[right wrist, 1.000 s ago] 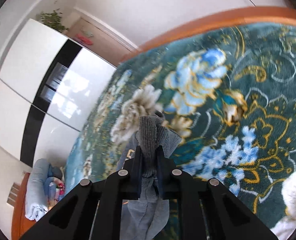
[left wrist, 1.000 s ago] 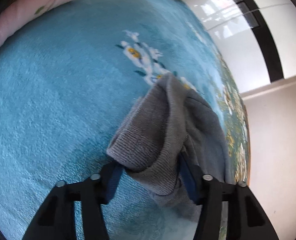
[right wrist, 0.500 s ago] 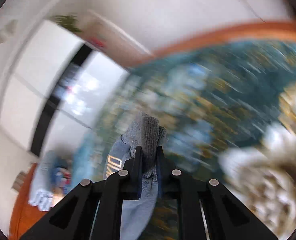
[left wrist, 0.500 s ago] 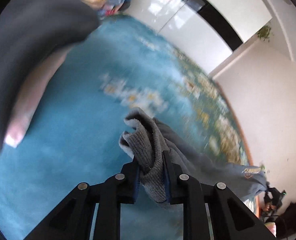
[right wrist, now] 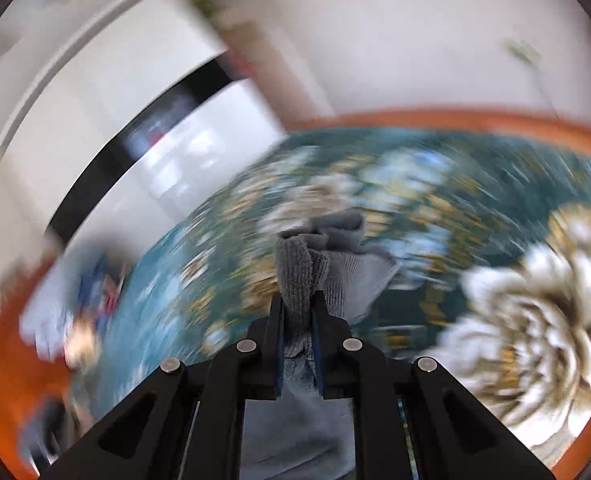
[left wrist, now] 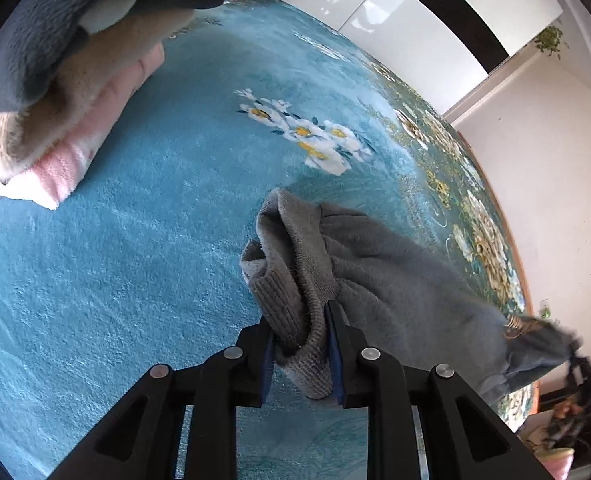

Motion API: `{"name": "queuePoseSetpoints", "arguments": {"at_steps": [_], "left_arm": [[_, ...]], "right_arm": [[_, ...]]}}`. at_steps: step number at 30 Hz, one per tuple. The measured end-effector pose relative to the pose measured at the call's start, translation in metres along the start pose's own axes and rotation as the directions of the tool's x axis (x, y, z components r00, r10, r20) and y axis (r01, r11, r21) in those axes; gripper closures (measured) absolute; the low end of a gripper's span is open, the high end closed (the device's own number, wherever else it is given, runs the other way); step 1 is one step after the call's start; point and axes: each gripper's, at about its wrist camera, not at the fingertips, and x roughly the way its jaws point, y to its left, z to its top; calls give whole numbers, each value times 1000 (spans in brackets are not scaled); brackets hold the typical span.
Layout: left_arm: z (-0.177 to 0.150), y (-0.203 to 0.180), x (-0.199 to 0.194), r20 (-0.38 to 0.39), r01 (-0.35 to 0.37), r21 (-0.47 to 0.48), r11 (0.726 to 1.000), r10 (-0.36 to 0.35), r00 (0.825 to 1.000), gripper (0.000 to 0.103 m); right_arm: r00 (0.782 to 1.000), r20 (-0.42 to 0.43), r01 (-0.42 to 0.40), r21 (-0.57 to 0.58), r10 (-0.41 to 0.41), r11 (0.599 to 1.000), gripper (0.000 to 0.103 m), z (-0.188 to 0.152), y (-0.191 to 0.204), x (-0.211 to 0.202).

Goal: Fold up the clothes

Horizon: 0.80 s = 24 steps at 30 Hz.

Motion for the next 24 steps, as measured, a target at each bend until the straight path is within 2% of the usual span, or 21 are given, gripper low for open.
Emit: {"name": "queuePoseSetpoints", "arguments": {"at_steps": [4, 7, 11, 13, 16, 18, 20, 22, 24], "left_arm": [[-3, 1, -2, -5, 20, -6, 1000, -20, 1000, 78], [-5, 3, -2, -17, 34, -5, 999, -35, 999, 78], [-7, 11, 0, -36, 57, -15, 998, -57, 998, 77], [-7, 15, 2, -45, 61, -22, 998, -62, 997, 73], [-8, 17, 9, -64, 58, -38, 998, -60, 996, 70], [-9, 19, 13, -76, 55, -49, 997, -58, 995, 64], [-9, 20, 18, -88, 52, -59, 997, -57, 994, 57], [-10, 21, 22, -101, 49, -69, 996, -56, 993, 44], [-10, 23, 26, -113, 46, -80, 996, -55, 992, 40]], "right_arm": [[991, -101, -108, -192, 90, 975, 91, -56, 98, 18], [973, -215, -140, -263, 84, 955, 91, -114, 142, 45], [944, -328, -132, -325, 19, 936, 90, -190, 178, 81], [945, -327, -95, -348, -25, 933, 90, -208, 183, 86], [945, -318, -55, -374, -73, 926, 83, -227, 188, 91], [949, -313, -69, -357, -50, 931, 72, -230, 186, 87], [950, -310, -129, -287, 35, 949, 55, -231, 177, 74], [954, -279, -163, -184, 108, 969, 52, -233, 159, 60], [955, -242, -186, -46, 170, 981, 51, -239, 134, 49]]}}
